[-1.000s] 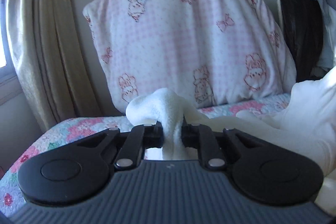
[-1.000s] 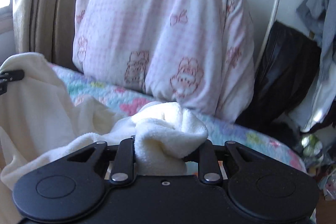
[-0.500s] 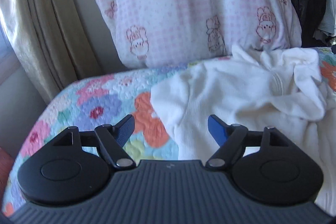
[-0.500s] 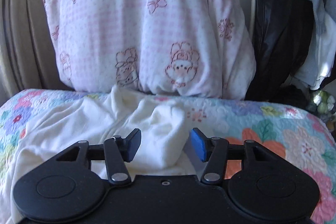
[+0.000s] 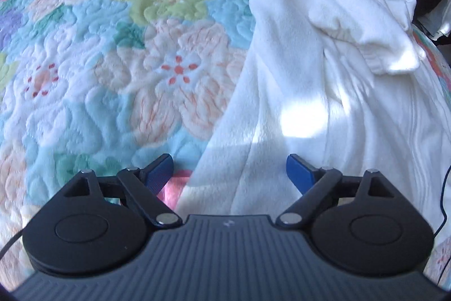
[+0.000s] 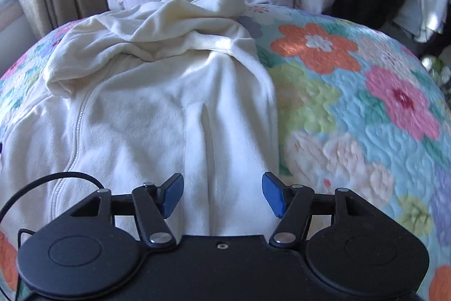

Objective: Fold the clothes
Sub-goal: 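Pinch the fleece hem with the right gripper and pull it flat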

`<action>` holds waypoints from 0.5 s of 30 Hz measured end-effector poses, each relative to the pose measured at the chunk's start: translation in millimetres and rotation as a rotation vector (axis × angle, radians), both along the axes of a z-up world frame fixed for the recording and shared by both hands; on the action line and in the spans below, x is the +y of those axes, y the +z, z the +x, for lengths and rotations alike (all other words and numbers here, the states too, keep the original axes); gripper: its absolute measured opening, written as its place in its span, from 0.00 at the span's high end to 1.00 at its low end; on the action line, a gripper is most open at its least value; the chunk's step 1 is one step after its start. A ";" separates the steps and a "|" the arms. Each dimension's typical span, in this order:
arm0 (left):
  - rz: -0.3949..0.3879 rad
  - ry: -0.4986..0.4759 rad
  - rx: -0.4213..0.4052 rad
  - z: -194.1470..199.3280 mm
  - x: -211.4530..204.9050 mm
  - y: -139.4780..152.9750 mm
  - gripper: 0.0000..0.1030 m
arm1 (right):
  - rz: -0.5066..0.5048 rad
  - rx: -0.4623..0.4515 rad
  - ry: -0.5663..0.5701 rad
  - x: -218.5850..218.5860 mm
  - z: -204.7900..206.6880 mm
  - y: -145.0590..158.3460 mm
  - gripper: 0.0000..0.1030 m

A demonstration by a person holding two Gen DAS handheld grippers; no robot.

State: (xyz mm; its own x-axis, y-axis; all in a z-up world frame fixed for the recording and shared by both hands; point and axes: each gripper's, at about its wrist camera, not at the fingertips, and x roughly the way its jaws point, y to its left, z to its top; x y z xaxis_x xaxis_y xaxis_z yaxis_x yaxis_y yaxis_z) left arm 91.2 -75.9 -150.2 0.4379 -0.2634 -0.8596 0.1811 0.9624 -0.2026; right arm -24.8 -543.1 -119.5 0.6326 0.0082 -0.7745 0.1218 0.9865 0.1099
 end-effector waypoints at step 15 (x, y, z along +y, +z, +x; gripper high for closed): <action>0.019 0.072 -0.133 -57.5 3.3 -3.0 0.61 | 0.241 -0.187 0.025 17.2 -92.6 -15.0 0.89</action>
